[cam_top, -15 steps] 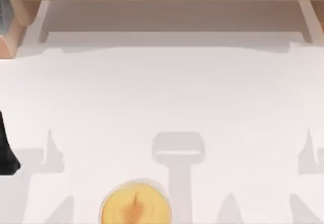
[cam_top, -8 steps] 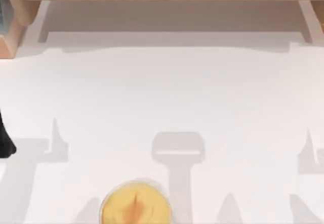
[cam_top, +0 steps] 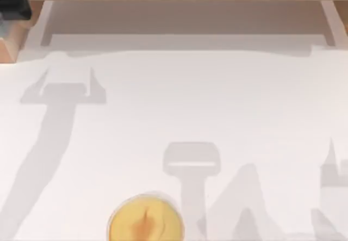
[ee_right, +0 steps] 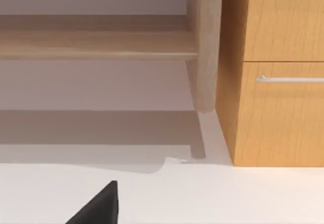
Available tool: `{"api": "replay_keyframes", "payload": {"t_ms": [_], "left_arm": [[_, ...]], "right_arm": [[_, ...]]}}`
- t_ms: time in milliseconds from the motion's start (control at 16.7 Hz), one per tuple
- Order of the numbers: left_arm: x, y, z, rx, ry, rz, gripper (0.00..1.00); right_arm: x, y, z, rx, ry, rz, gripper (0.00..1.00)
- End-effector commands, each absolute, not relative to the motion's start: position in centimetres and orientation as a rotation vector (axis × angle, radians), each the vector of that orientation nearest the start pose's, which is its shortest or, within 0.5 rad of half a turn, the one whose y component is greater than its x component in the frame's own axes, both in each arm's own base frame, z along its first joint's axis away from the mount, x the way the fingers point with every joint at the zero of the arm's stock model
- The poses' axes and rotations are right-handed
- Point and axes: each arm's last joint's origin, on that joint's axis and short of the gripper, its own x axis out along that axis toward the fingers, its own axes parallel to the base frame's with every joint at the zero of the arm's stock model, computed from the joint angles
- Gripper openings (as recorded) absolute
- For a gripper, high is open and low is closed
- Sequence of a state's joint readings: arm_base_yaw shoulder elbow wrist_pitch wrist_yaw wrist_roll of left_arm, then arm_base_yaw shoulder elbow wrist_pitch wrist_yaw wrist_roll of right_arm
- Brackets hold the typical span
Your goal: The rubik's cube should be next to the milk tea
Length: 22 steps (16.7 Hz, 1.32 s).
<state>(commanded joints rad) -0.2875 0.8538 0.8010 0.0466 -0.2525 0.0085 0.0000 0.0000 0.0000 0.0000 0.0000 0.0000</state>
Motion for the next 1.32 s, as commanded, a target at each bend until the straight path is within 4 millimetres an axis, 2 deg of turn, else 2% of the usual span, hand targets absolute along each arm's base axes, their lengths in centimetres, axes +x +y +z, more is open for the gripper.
{"api": "replay_keyframes", "payload": {"t_ms": [120, 240, 420, 540, 660, 780, 1140, 1320], "left_arm": [[23.3, -7.2, 37.1, 0.001, 0.016, -0.032, 1.00], [27.3, -10.3, 38.6, 0.005, 0.023, -0.033, 1.00], [32.6, -15.0, 39.2, 0.008, 0.024, -0.029, 1.00], [35.1, -17.7, 39.1, 0.006, 0.018, -0.025, 1.00], [36.7, -19.8, 38.8, 0.003, 0.009, -0.022, 1.00], [37.5, -21.1, 38.7, 0.000, 0.002, -0.020, 1.00], [37.7, -21.1, 38.5, 0.001, 0.003, -0.018, 1.00], [39.1, -21.4, 38.6, 0.001, 0.002, -0.020, 1.00]], "right_arm": [[10.6, -0.1, 16.0, 0.000, 0.000, 0.000, 1.00], [10.6, -0.1, 16.0, 0.000, 0.000, 0.000, 1.00], [10.6, -0.1, 16.0, 0.000, 0.000, 0.000, 1.00], [10.6, -0.1, 16.0, 0.000, 0.000, 0.000, 1.00], [10.6, -0.1, 16.0, 0.000, 0.000, 0.000, 1.00], [10.6, -0.1, 16.0, 0.000, 0.000, 0.000, 1.00], [10.6, -0.1, 16.0, 0.000, 0.000, 0.000, 1.00], [10.6, -0.1, 16.0, 0.000, 0.000, 0.000, 1.00]]}}
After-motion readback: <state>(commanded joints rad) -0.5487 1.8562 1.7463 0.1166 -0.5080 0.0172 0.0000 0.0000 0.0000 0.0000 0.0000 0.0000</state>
